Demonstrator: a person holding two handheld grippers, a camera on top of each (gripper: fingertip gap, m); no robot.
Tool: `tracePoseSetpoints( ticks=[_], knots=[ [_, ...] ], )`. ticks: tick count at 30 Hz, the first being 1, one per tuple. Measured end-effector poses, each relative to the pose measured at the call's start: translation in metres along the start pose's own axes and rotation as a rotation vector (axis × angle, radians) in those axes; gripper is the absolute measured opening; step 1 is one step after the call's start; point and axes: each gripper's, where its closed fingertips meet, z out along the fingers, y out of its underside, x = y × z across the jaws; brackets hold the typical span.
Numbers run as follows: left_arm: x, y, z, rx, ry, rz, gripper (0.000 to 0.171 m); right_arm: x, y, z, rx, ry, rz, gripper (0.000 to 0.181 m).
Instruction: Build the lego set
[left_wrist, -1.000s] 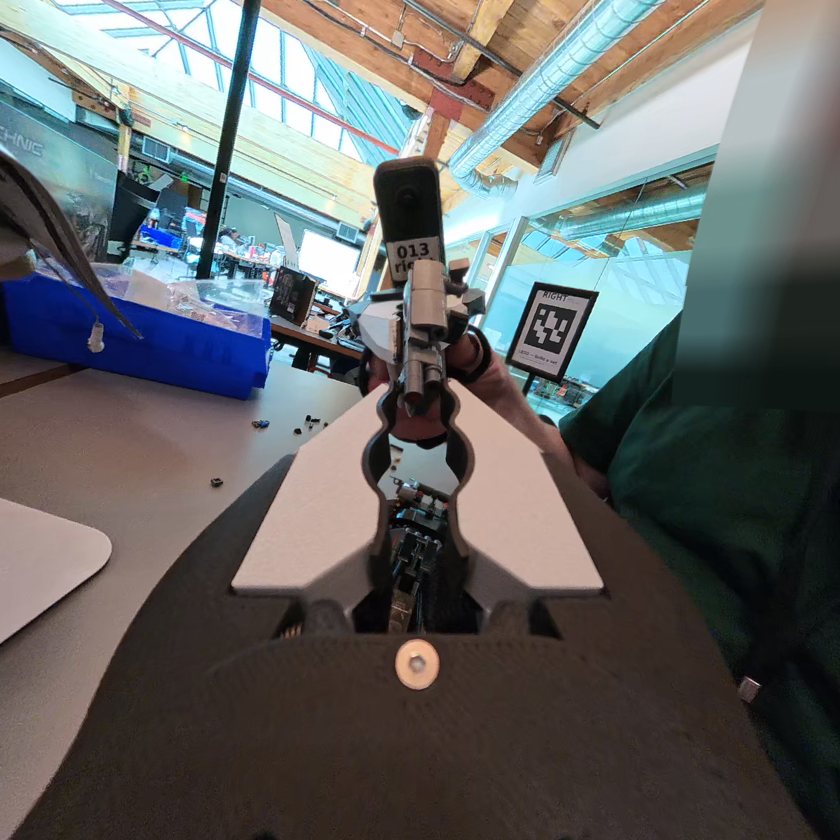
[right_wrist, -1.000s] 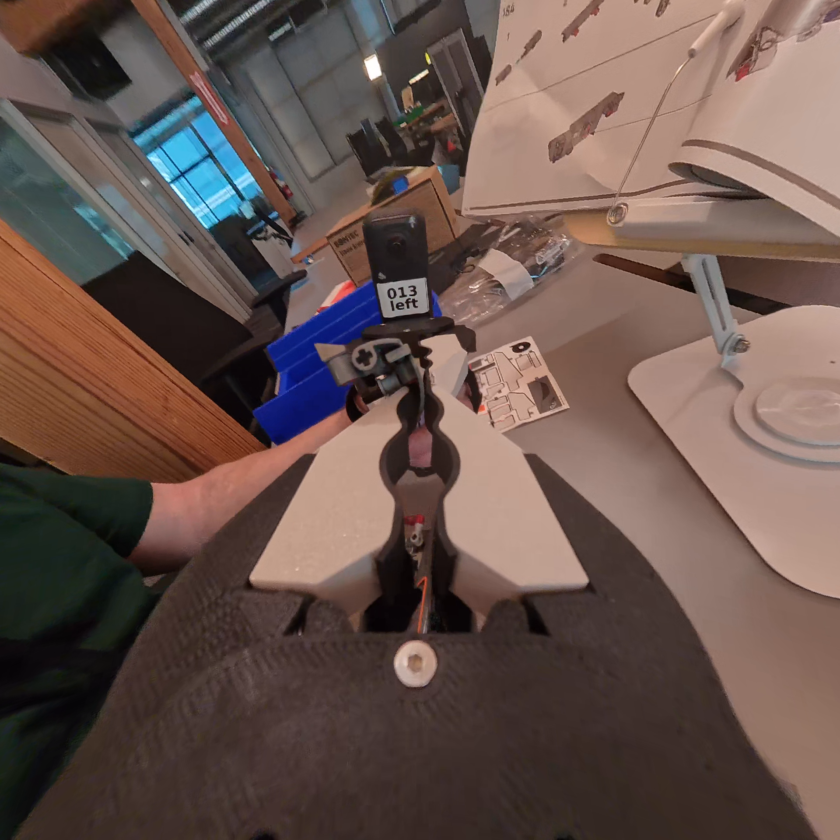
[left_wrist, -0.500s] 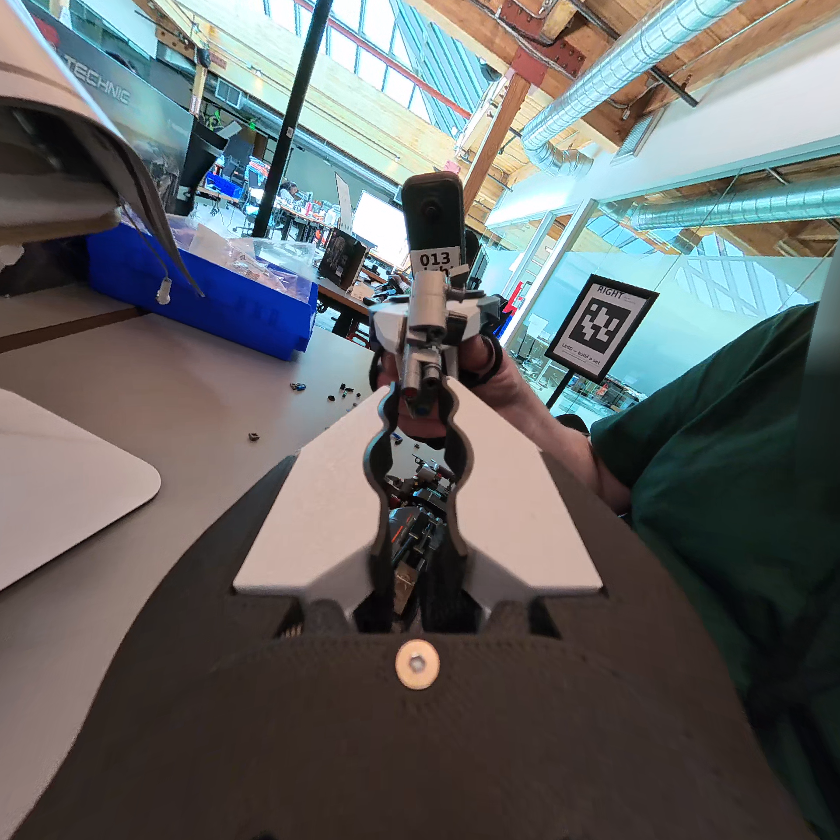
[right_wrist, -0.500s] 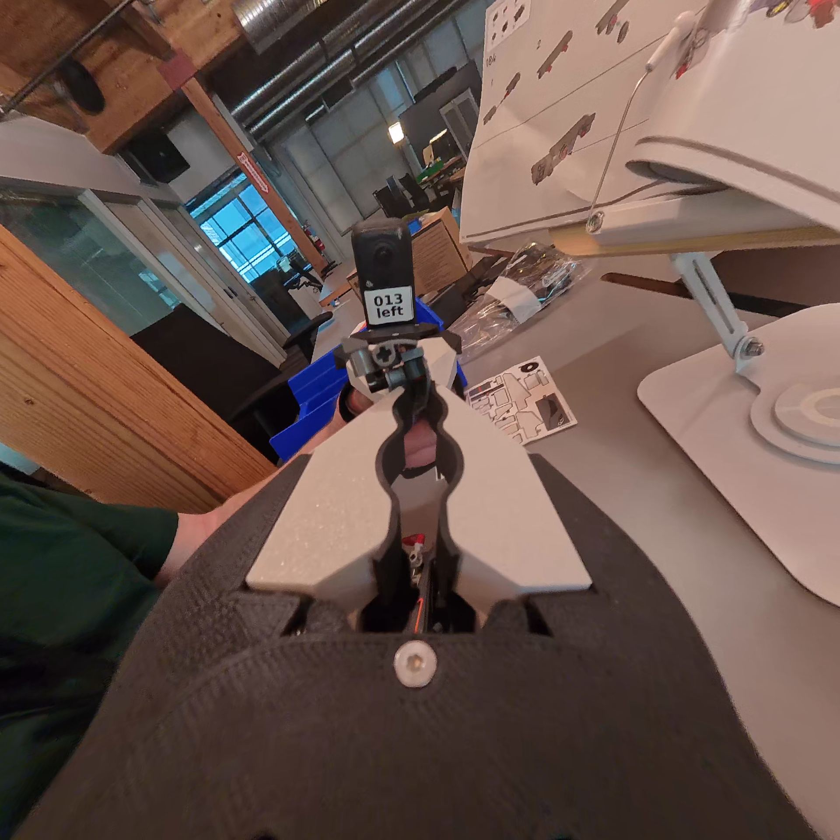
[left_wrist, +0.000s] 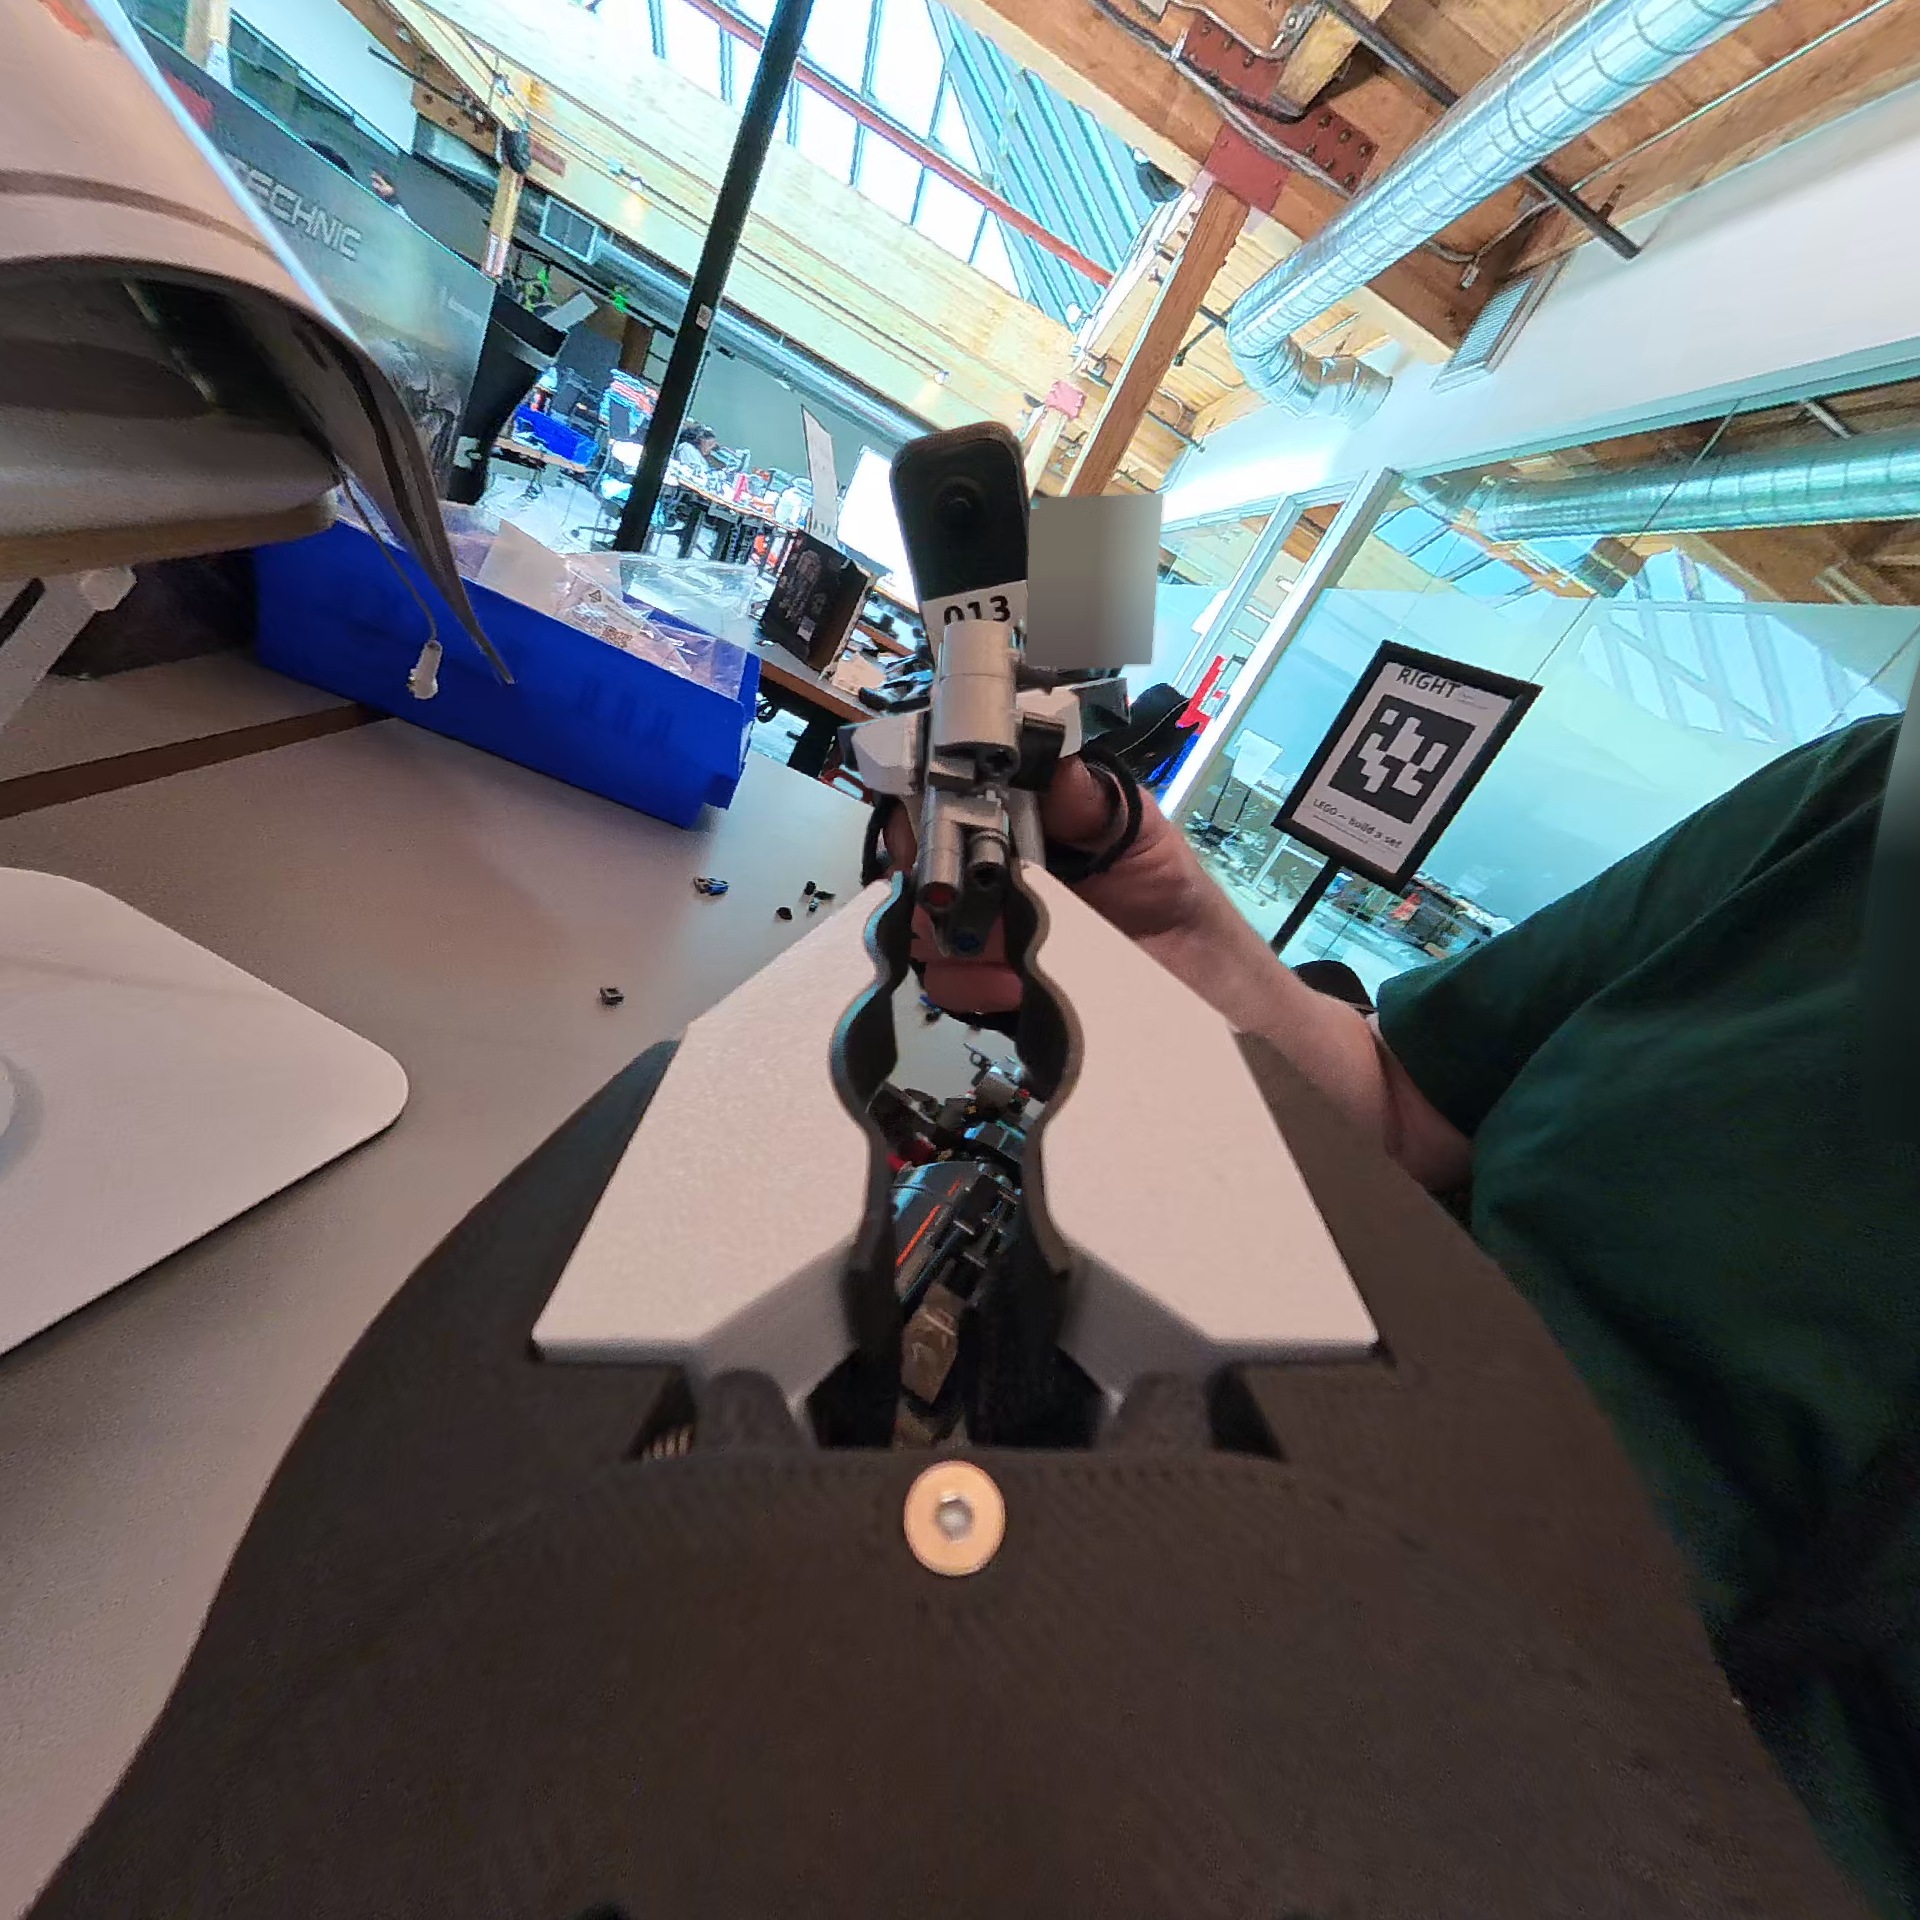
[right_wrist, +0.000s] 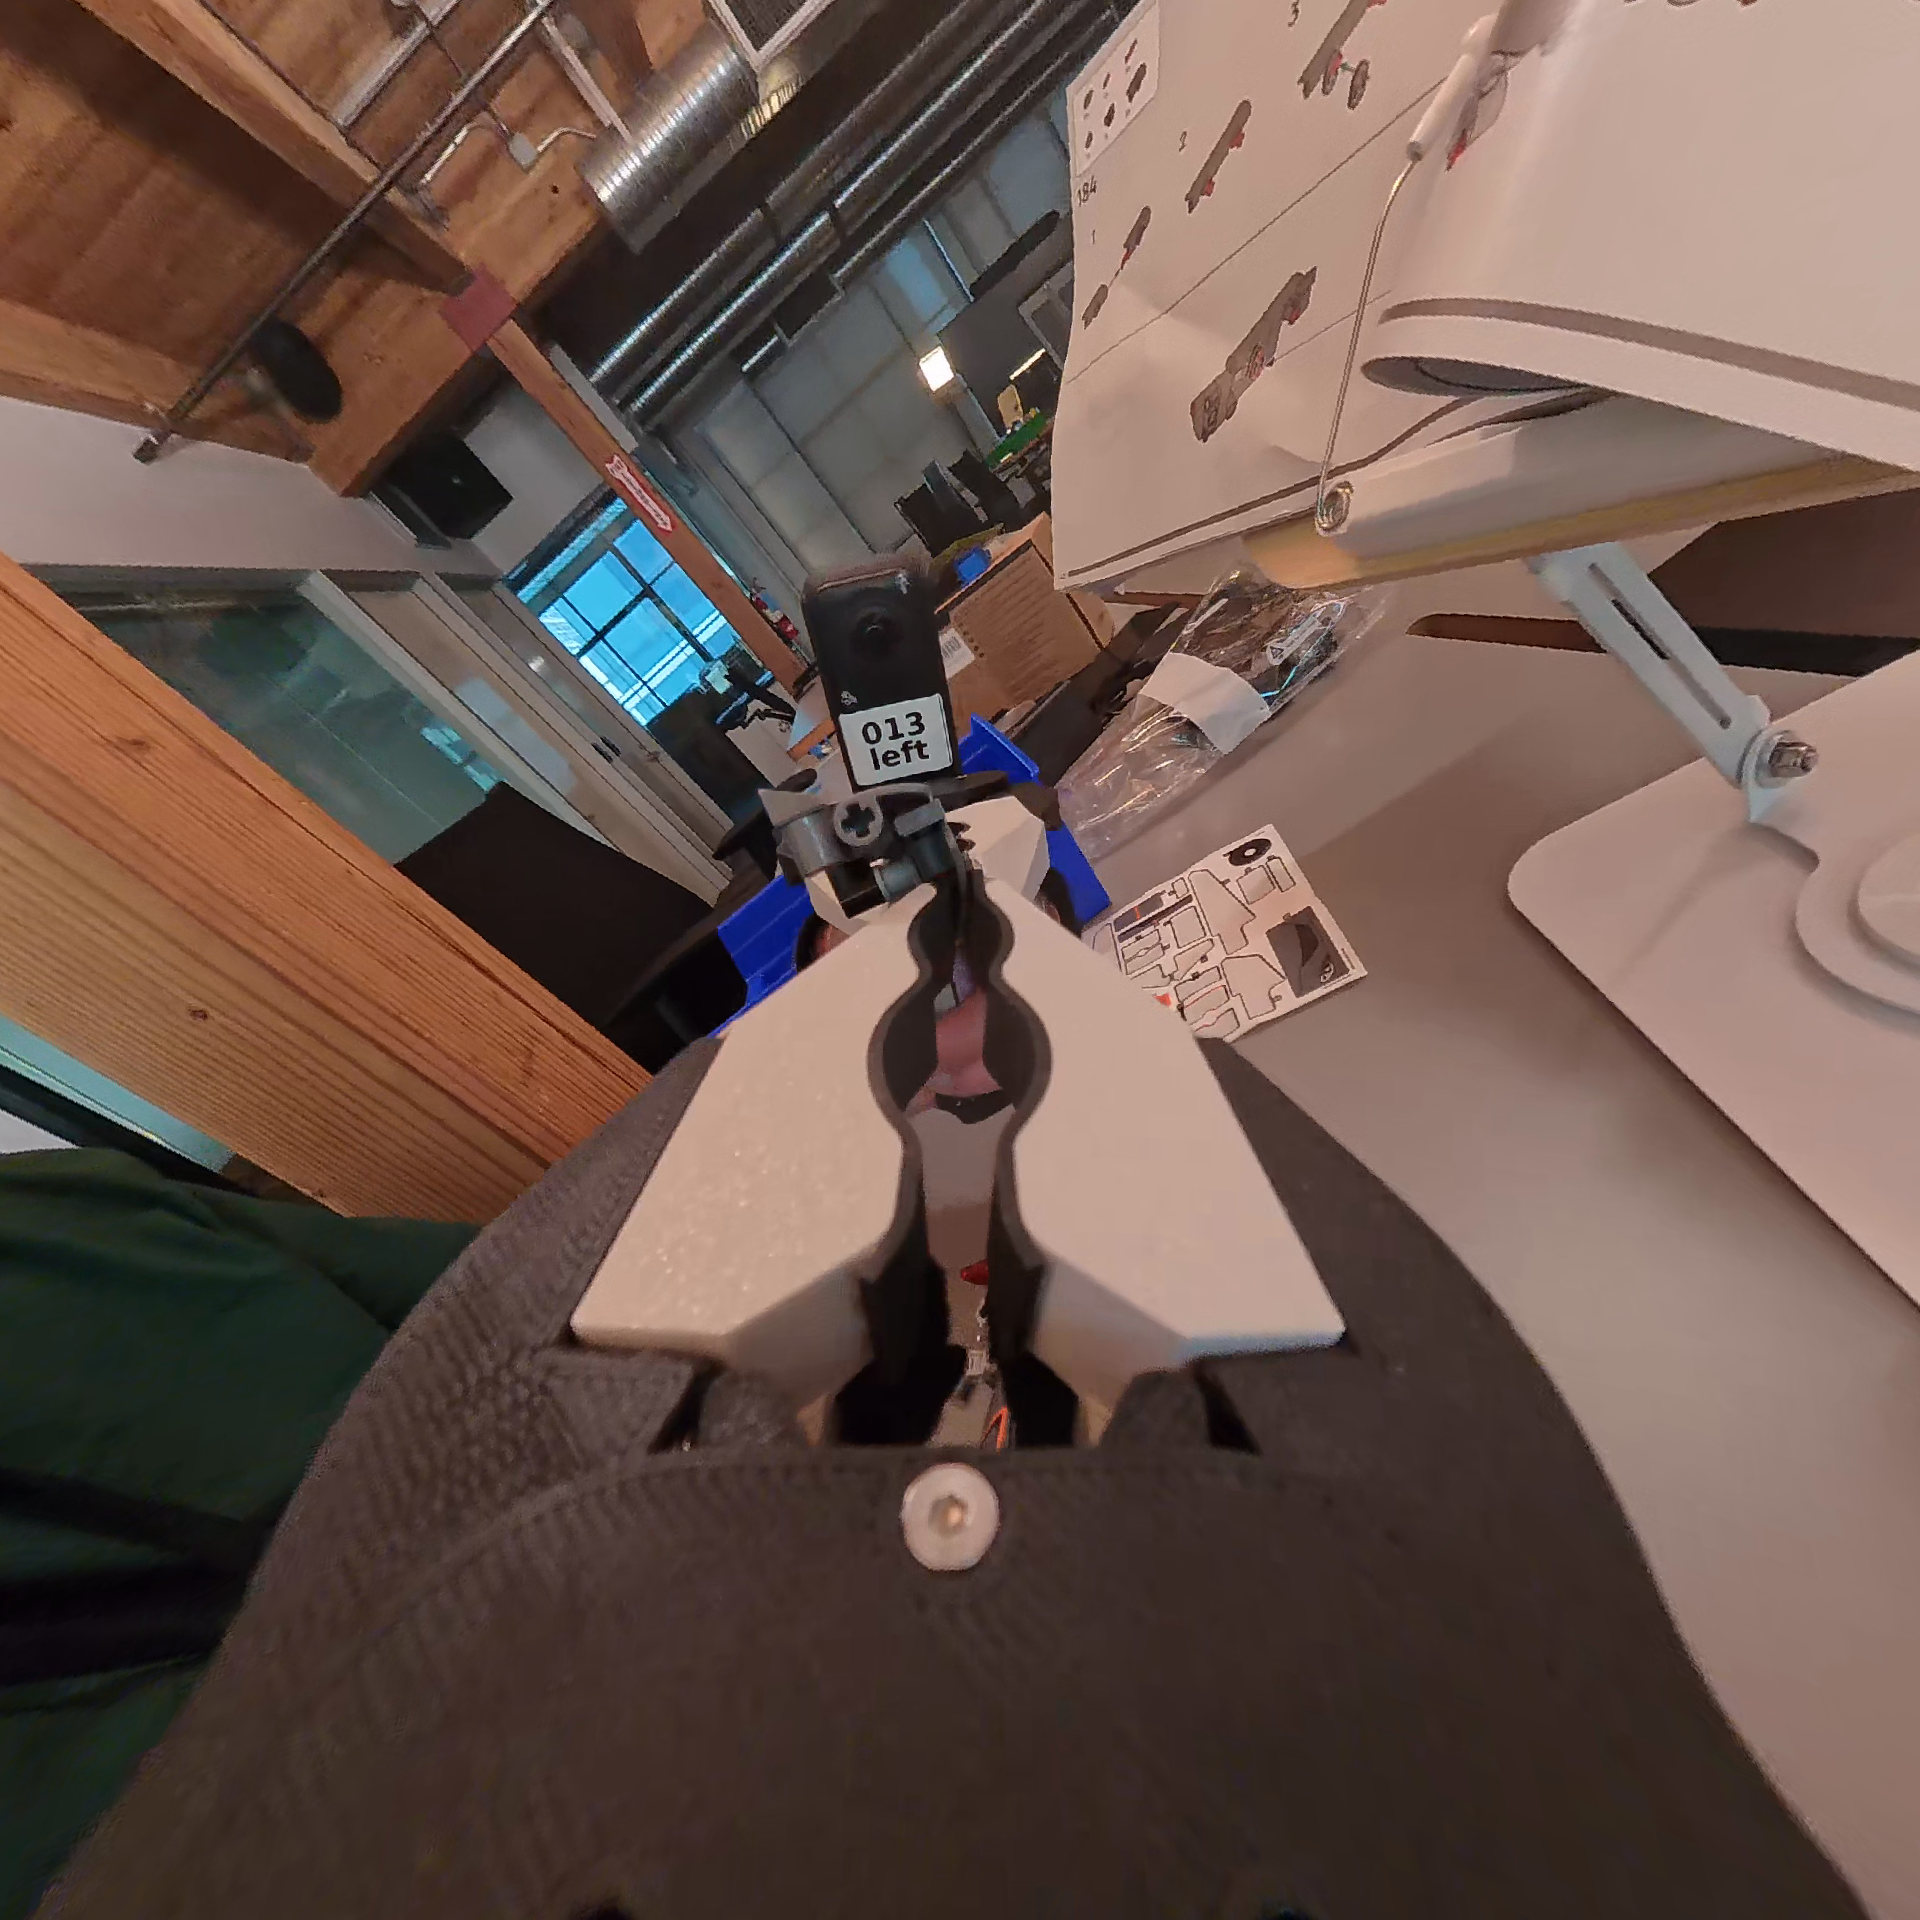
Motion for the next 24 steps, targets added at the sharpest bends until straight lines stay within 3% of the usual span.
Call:
tracePoseSetpoints(
  ticks=[12, 24],
  knots=[
    [0.004, -0.003, 0.002, -0.051, -0.114, 0.241, 0.013, -0.006, -0.003, -0.002, 0.05, -0.084, 0.088, 0.0],
    [0.014, -0.018, 0.0, 0.034, -0.131, 0.342, 0.02, -0.013, -0.016, -0.004, 0.179, -0.192, 0.178, 0.0]
  ],
)
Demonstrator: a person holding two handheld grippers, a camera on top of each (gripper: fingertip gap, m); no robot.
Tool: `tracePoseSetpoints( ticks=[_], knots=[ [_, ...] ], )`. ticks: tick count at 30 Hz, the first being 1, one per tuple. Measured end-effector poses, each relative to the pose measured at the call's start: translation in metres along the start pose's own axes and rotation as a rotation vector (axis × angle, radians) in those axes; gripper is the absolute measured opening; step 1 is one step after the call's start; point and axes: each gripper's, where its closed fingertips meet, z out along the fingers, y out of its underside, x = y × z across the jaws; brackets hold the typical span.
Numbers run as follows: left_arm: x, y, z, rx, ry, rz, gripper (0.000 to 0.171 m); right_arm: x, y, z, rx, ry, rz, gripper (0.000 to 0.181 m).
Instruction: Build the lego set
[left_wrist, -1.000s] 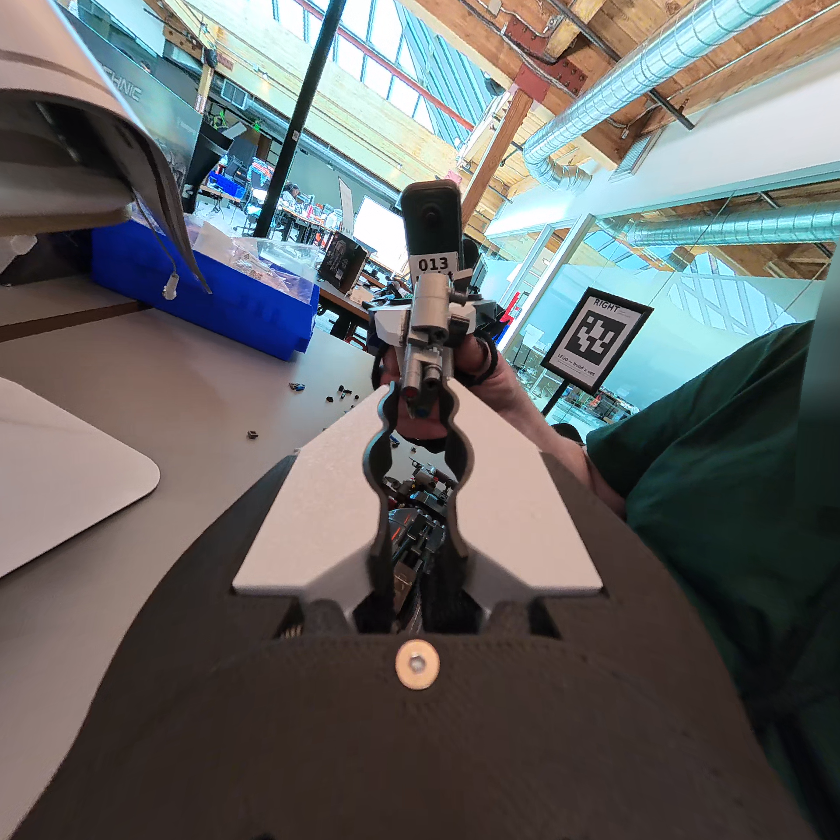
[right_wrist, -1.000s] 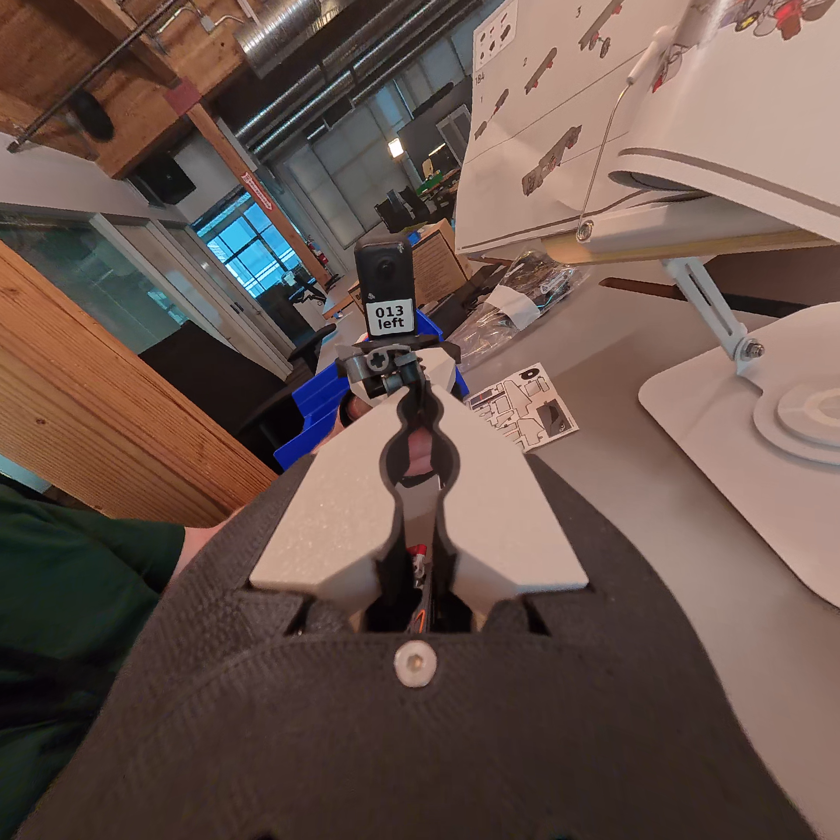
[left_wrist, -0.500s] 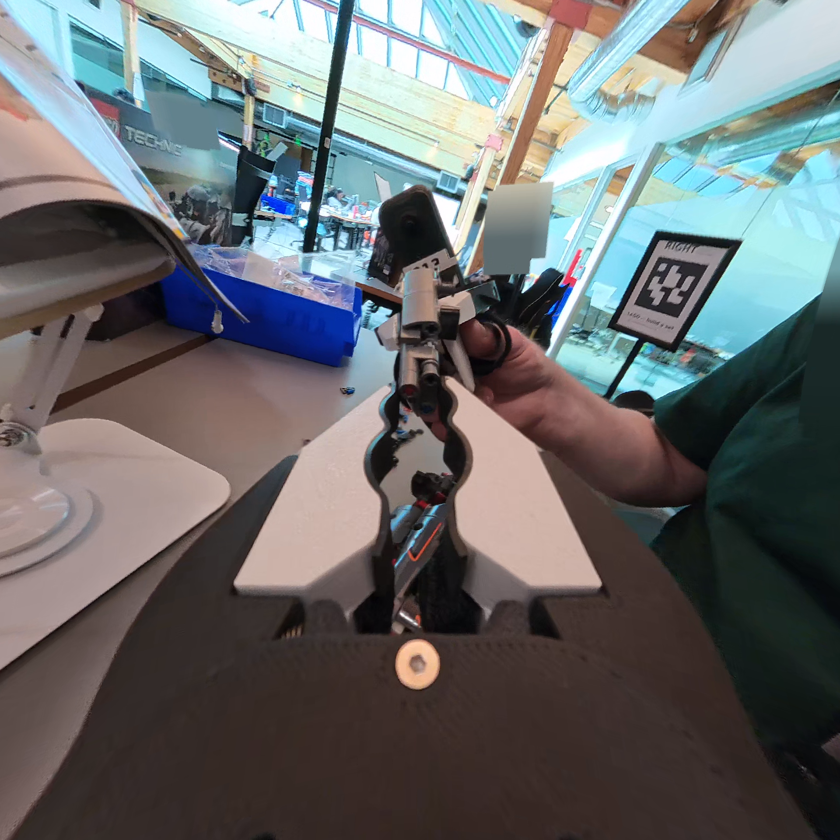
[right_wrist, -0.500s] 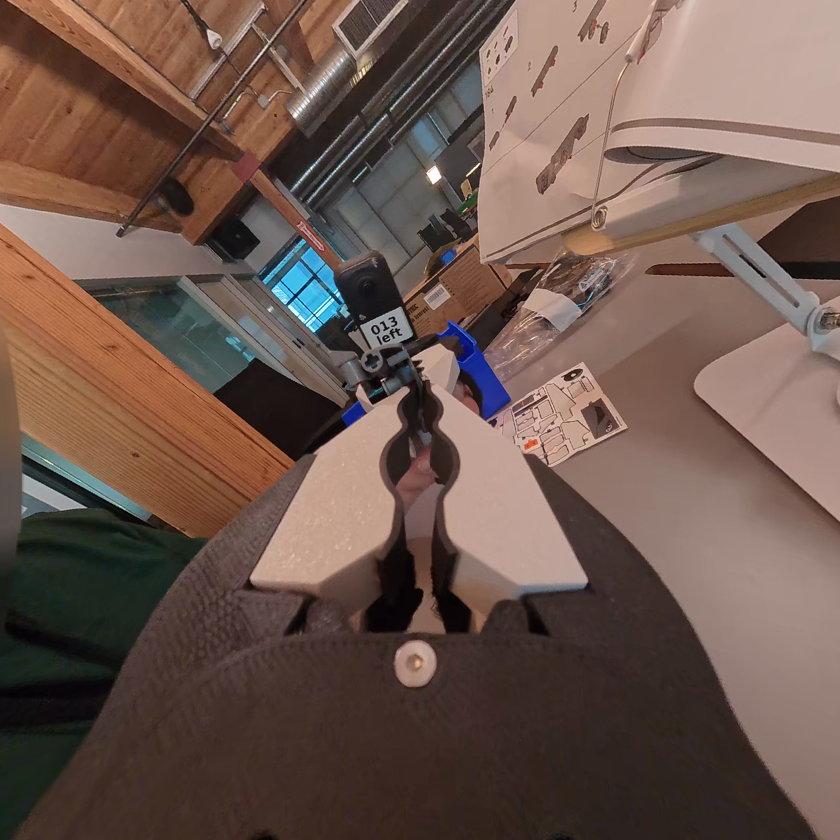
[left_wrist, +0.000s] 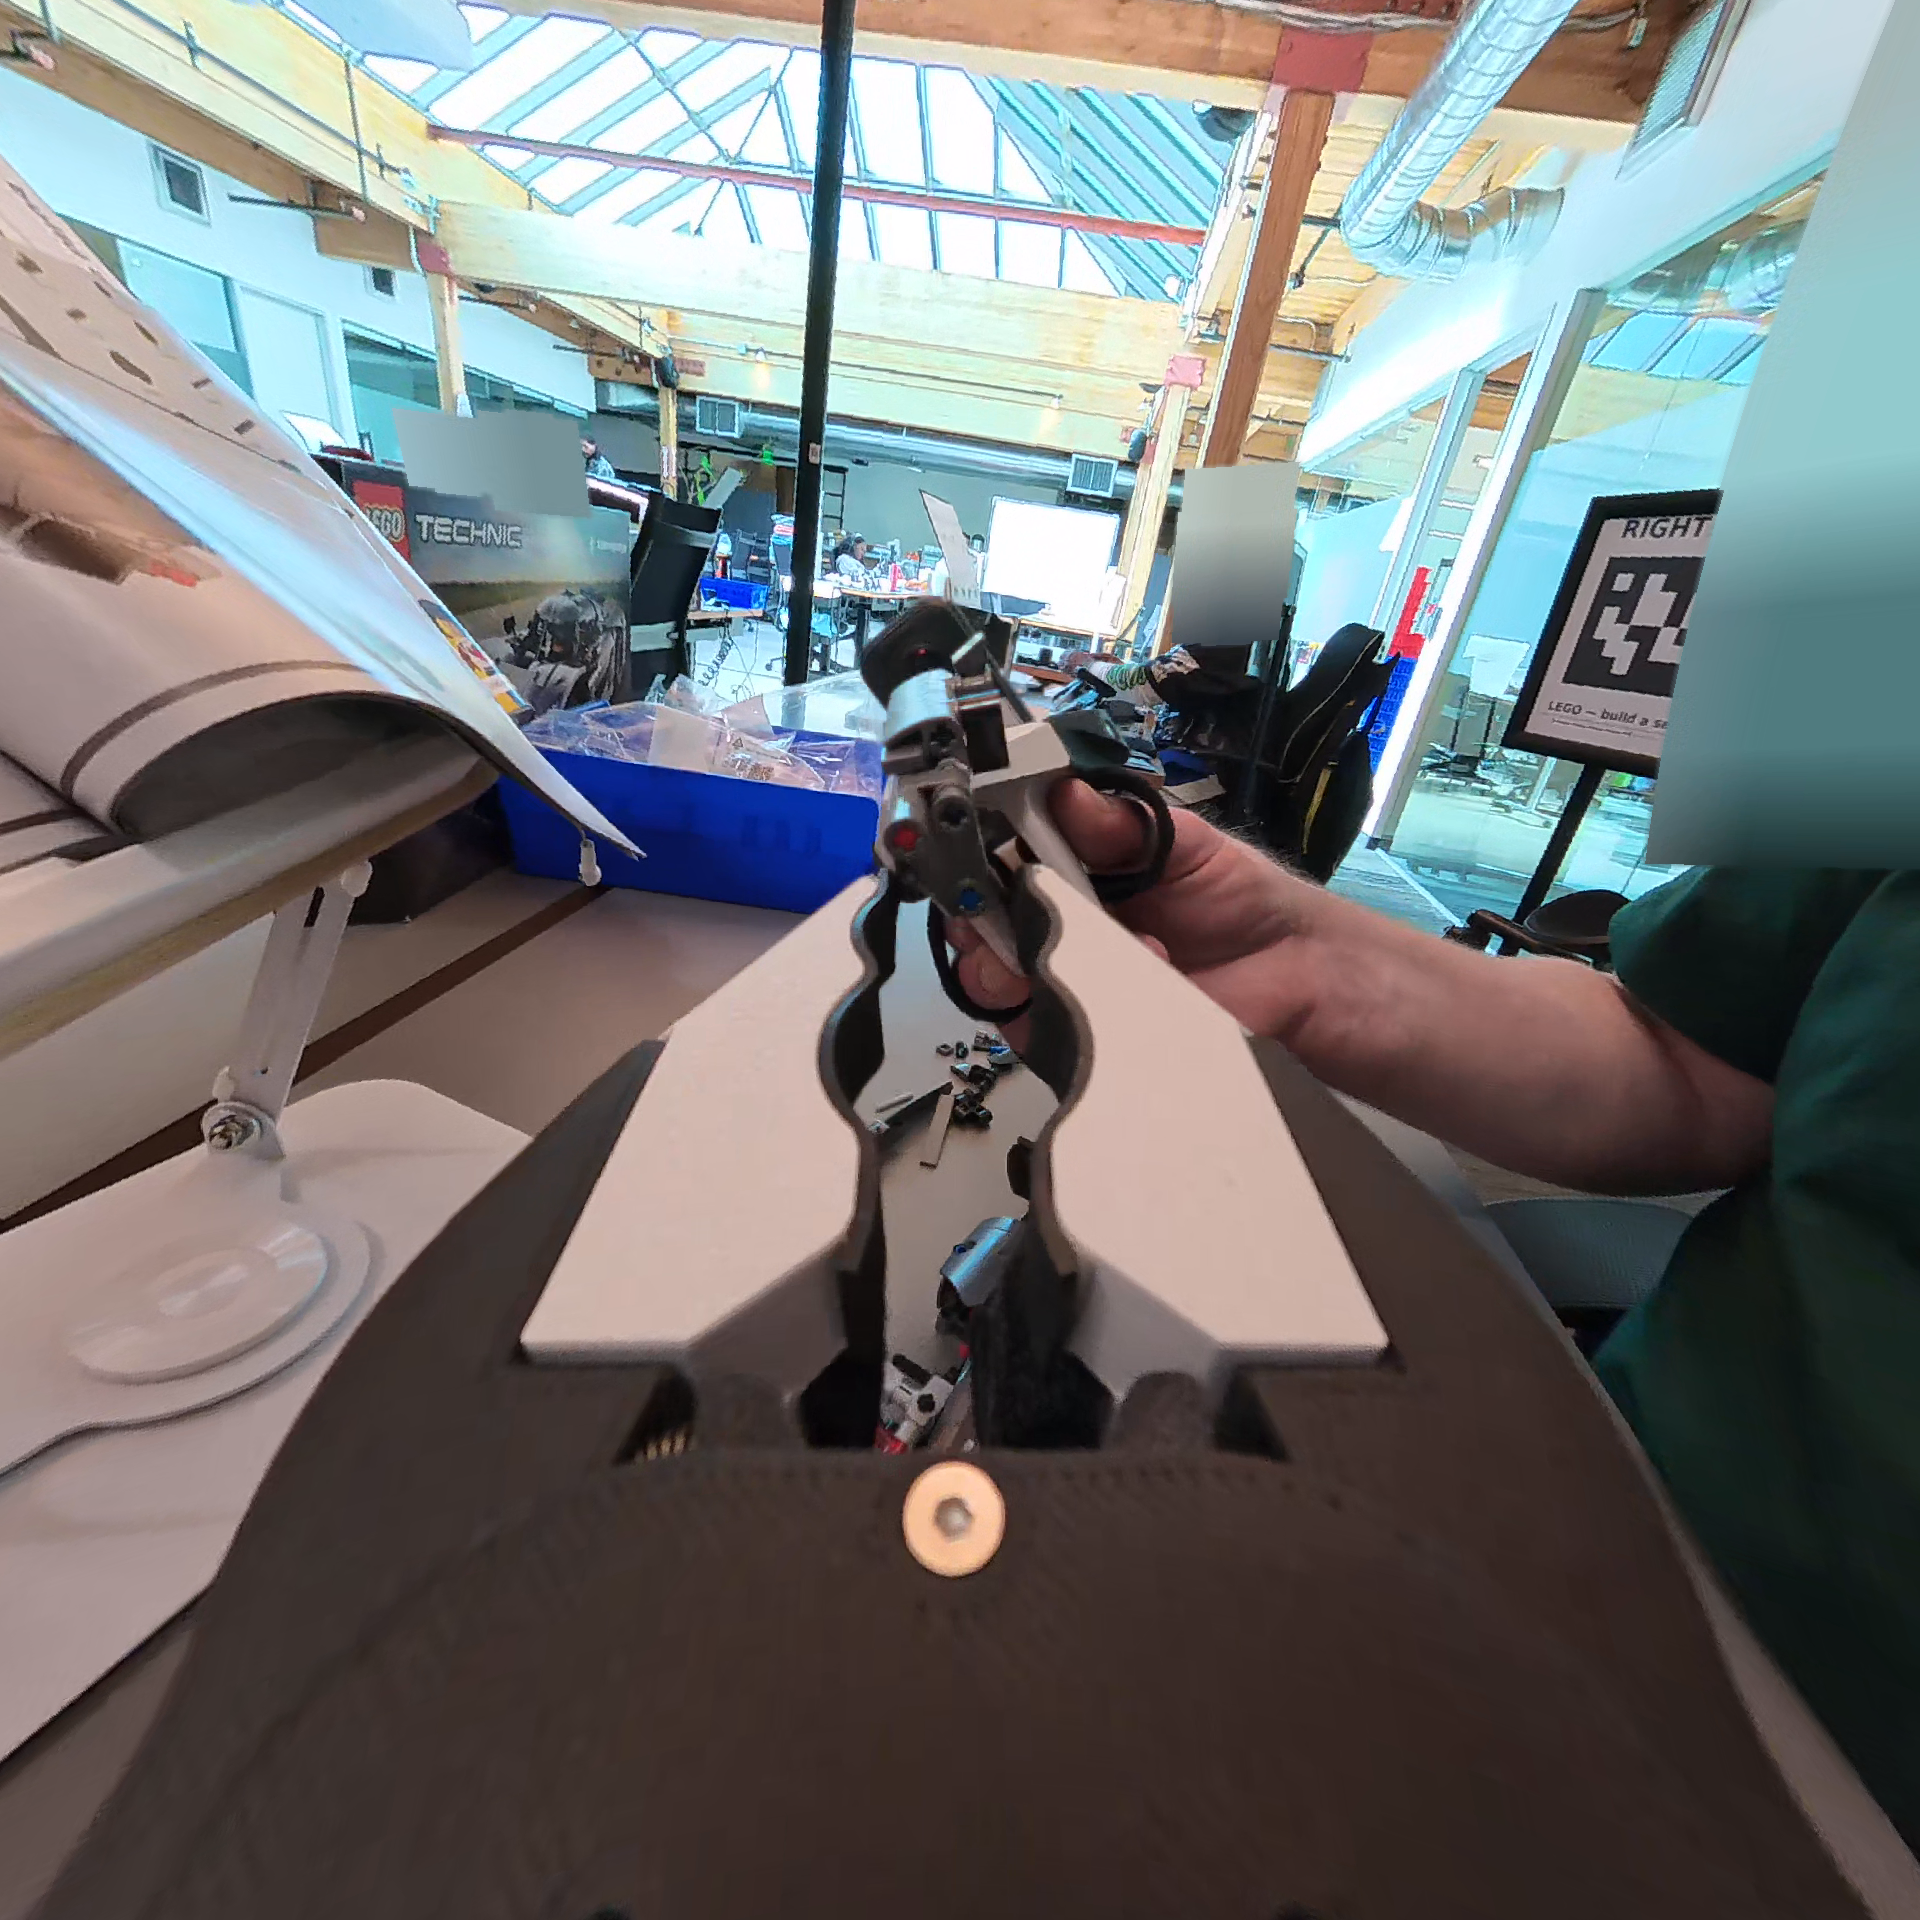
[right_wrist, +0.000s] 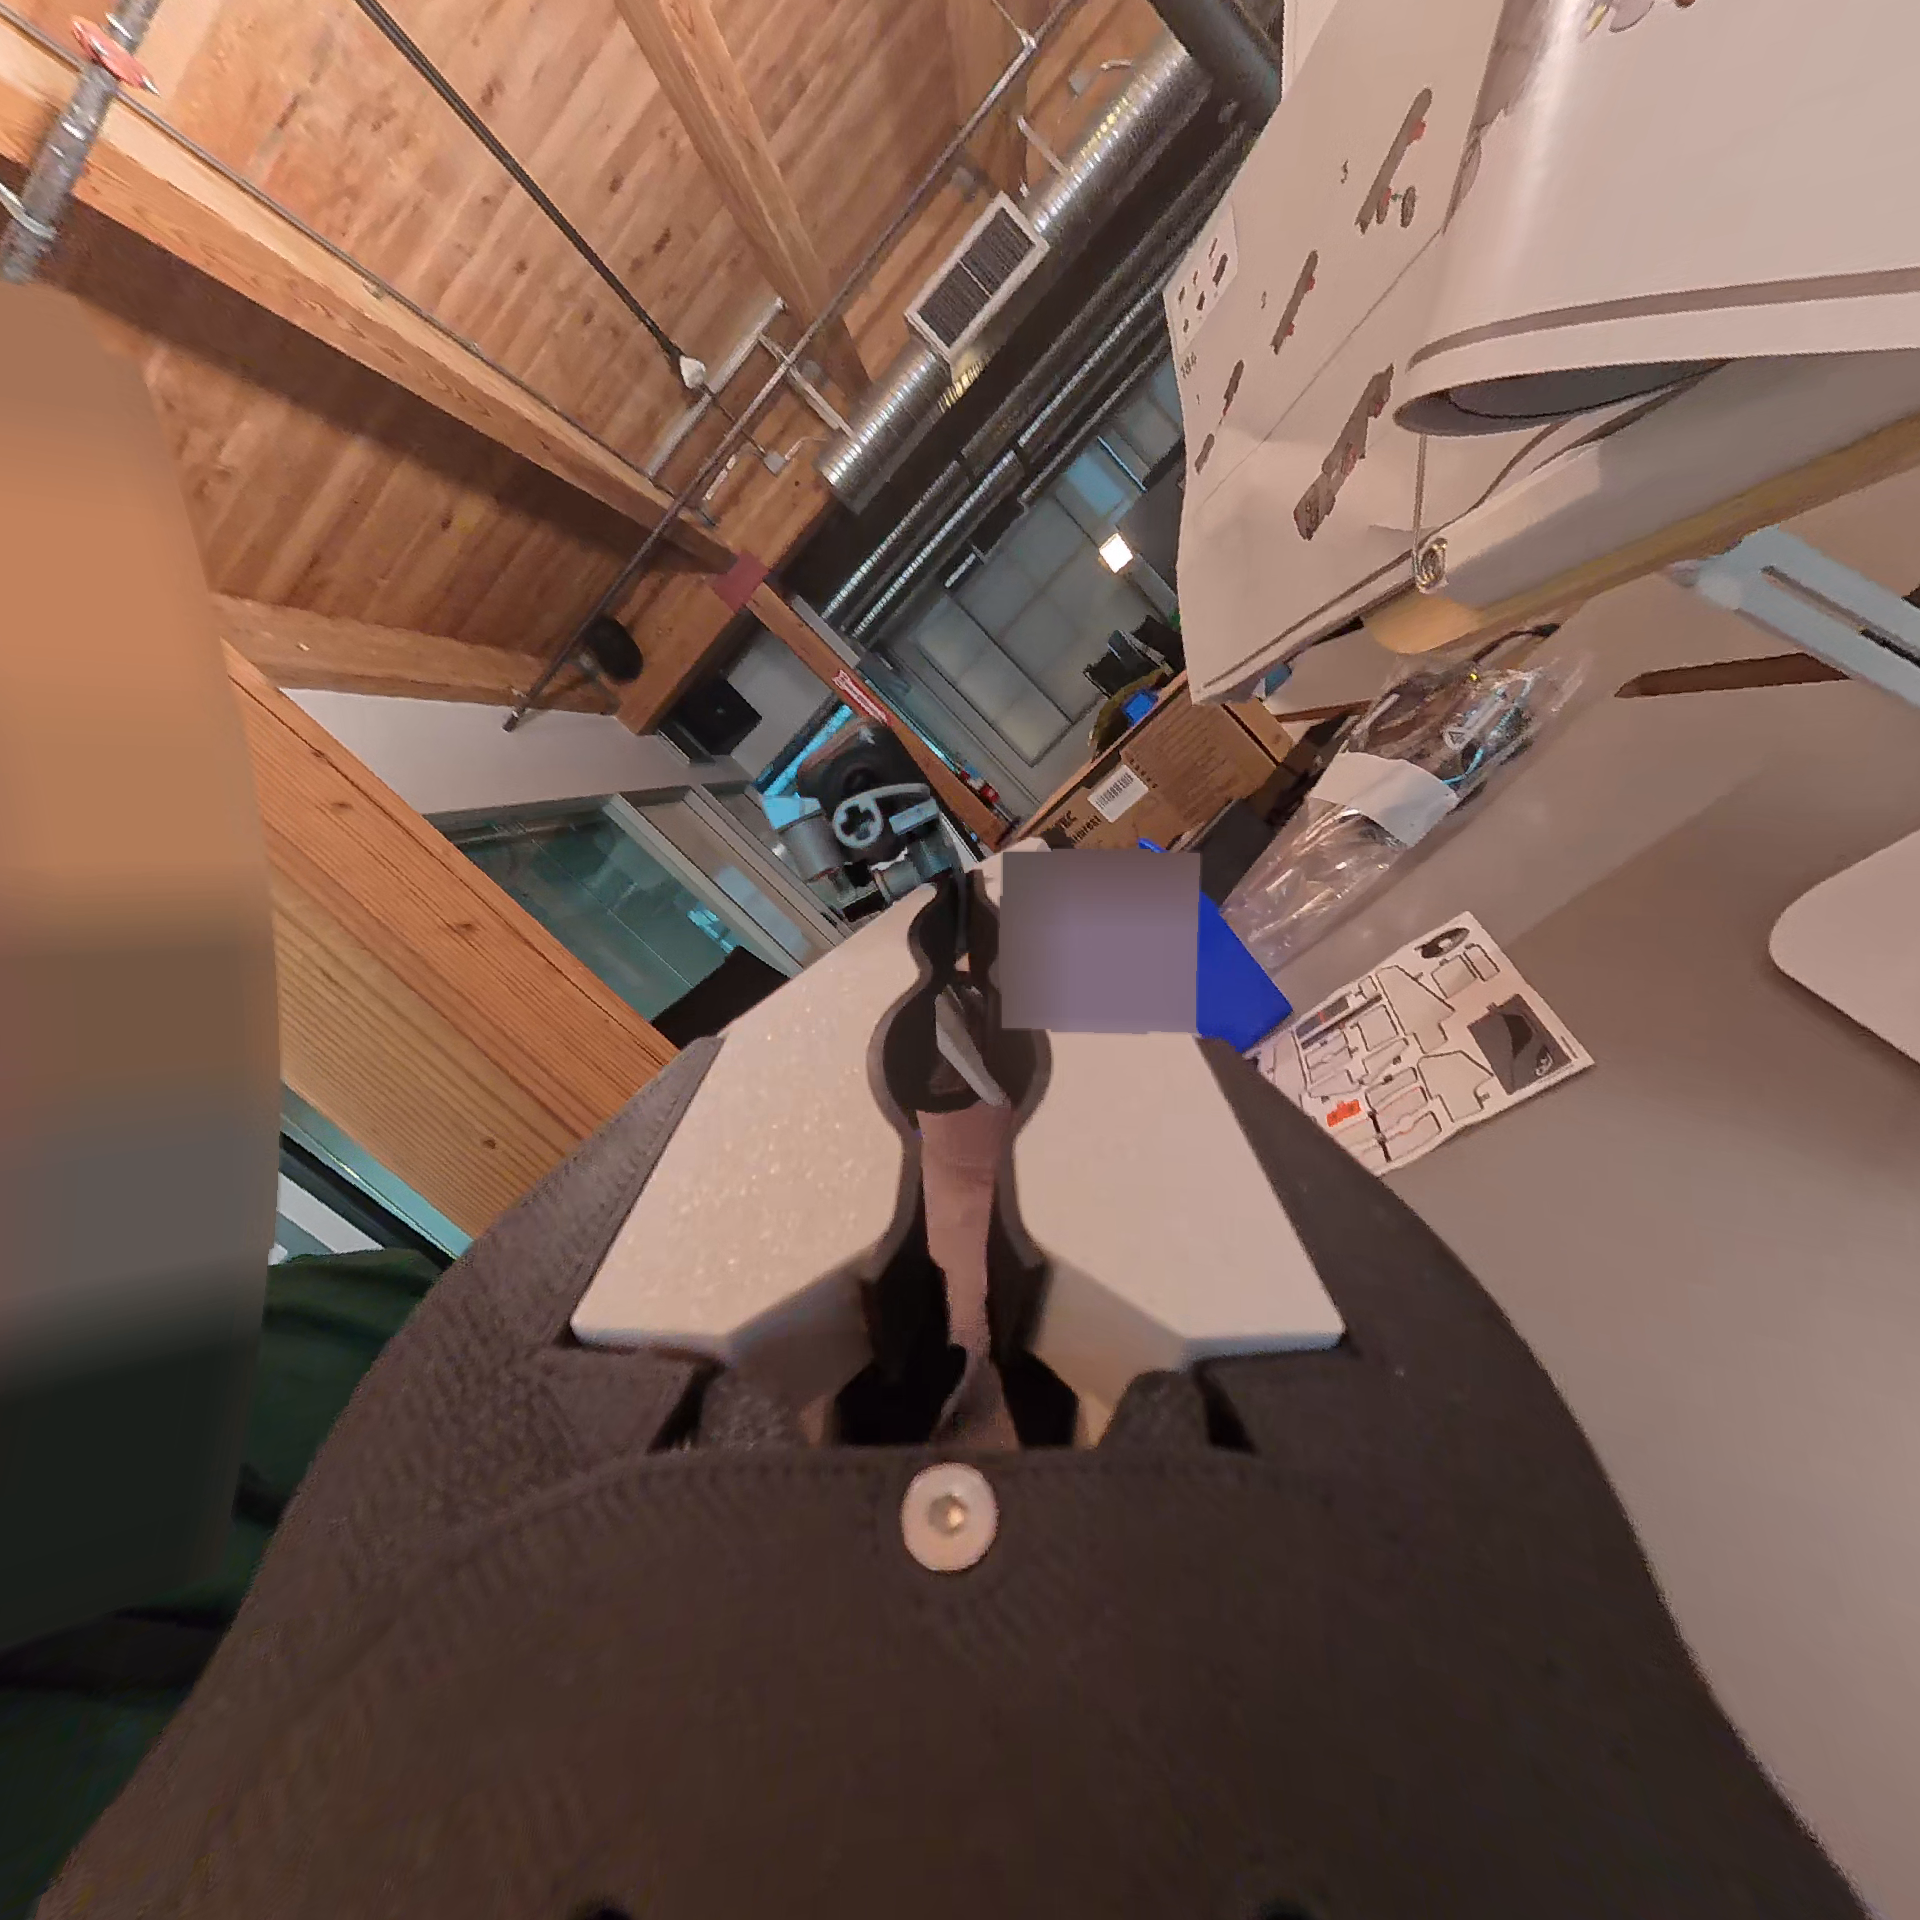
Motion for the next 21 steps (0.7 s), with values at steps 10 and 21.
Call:
tracePoseSetpoints(
  ticks=[10, 21],
  knots=[
    [0.0023, -0.0016, 0.0055, 0.017, -0.015, 0.011, 0.014, -0.0062, -0.0006, 0.0063, 0.037, -0.056, 0.044, 0.0],
    [0.0047, -0.0035, 0.007, 0.033, -0.013, 0.012, 0.008, -0.0066, -0.0018, 0.0057, 0.055, -0.073, 0.056, 0.0]
  ],
)
